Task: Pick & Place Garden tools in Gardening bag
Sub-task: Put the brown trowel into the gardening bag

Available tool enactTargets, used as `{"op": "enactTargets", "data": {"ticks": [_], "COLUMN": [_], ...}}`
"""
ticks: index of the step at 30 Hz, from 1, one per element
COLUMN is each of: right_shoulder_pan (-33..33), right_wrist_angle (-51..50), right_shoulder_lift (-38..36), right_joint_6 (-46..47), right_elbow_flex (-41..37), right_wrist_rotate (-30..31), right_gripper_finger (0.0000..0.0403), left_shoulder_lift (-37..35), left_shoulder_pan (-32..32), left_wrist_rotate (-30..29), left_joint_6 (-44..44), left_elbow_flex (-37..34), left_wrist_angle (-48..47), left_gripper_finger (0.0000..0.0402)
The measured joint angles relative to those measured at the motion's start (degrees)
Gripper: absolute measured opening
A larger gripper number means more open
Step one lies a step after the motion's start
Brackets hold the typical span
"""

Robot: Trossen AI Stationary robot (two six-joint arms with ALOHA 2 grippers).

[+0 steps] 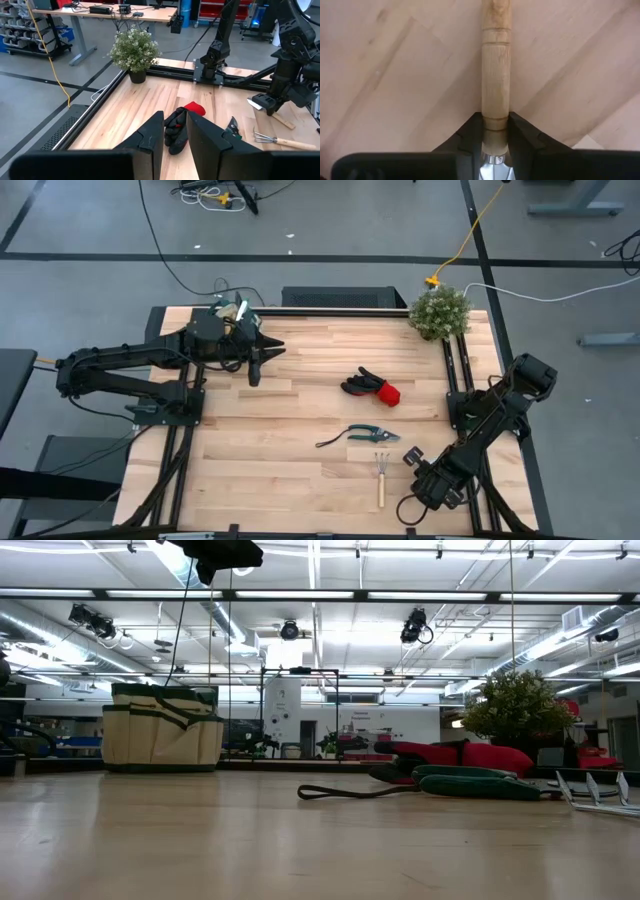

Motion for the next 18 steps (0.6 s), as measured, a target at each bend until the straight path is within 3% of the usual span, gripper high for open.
{"op": "enactTargets", "data": {"ticks": [18], "right_shoulder_pan": [-0.14], "right_wrist_angle": [-3.93], "right_shoulder_lift": [-8.18], "right_joint_6": [2.45], "right_elbow_flex": [2.38], "right_wrist_rotate": [0.13], "right_gripper_finger": [0.0069], "left_shoulder_lift": [0.0], "left_shoulder_pan": [0.0], "left_wrist_rotate": [-0.01], "left_joint_6": [-0.02], "left_elbow_flex": [0.0], "left_wrist_angle": [0.02], "left_gripper_finger": [0.0089]}}
